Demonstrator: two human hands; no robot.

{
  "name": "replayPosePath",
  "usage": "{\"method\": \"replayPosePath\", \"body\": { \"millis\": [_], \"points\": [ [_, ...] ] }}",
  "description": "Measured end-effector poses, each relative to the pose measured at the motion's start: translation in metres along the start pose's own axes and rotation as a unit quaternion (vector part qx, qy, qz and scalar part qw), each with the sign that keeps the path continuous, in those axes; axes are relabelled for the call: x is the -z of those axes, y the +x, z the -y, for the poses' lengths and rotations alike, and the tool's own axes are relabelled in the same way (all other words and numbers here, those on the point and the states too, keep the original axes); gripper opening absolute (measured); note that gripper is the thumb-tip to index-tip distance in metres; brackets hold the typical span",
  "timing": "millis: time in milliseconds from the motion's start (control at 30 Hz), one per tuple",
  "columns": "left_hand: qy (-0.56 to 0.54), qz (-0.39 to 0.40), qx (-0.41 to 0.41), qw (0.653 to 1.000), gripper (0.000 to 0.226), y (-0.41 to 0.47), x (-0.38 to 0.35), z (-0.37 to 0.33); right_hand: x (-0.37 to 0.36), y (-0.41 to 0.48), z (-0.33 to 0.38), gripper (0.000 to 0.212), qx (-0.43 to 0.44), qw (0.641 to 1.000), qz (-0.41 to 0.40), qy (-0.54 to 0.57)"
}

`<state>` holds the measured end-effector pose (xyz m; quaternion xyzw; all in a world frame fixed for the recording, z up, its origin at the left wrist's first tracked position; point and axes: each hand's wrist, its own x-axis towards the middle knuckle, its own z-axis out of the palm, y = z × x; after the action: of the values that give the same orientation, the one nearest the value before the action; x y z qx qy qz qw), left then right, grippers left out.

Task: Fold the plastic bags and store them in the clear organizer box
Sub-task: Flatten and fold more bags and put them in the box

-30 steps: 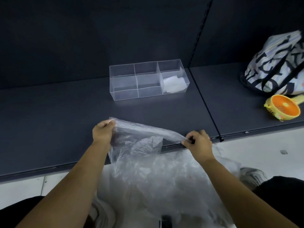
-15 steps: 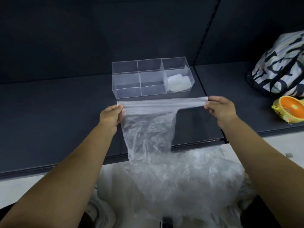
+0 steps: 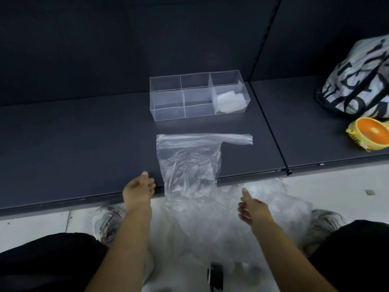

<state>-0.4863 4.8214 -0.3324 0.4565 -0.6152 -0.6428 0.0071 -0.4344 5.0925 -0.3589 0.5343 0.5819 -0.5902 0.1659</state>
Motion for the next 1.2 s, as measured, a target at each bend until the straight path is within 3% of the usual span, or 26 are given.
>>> {"method": "replayPosePath", "body": {
  "millis": [133, 200, 267, 333, 467, 700, 933, 1200],
  "points": [
    [0.030, -0.007, 0.099, 0.995, 0.035, -0.027, 0.009, 0.033, -0.013, -0.010, -0.016, 0.041, -0.085, 0.985, 0.131, 0.068],
    [0.040, 0.080, 0.187, 0.978, 0.042, -0.032, 0.011, 0.042, -0.015, -0.012, -0.019, 0.033, -0.102, 0.975, 0.172, 0.100],
    [-0.026, 0.182, 0.270, 0.945, 0.047, -0.035, 0.012, 0.043, -0.015, -0.012, -0.019, 0.020, -0.101, 0.969, 0.188, 0.121],
    [-0.104, 0.218, 0.312, 0.919, 0.043, -0.035, 0.011, 0.041, -0.012, -0.009, -0.016, 0.011, -0.082, 0.973, 0.177, 0.121],
    [-0.152, 0.199, 0.309, 0.918, 0.019, -0.033, 0.012, 0.036, 0.004, -0.004, 0.002, 0.016, -0.043, 0.979, 0.154, 0.127],
    [-0.118, 0.126, 0.214, 0.961, 0.011, -0.036, 0.006, 0.032, 0.027, -0.010, 0.042, 0.021, 0.061, 0.974, 0.084, 0.203],
    [-0.139, 0.113, 0.180, 0.967, 0.003, -0.038, 0.003, 0.034, 0.050, -0.005, 0.055, 0.011, 0.120, 0.977, 0.029, 0.175],
    [-0.011, 0.136, 0.136, 0.981, 0.016, -0.030, -0.005, 0.015, 0.053, 0.006, 0.059, 0.011, 0.143, 0.978, 0.020, 0.153]
  ]
}}
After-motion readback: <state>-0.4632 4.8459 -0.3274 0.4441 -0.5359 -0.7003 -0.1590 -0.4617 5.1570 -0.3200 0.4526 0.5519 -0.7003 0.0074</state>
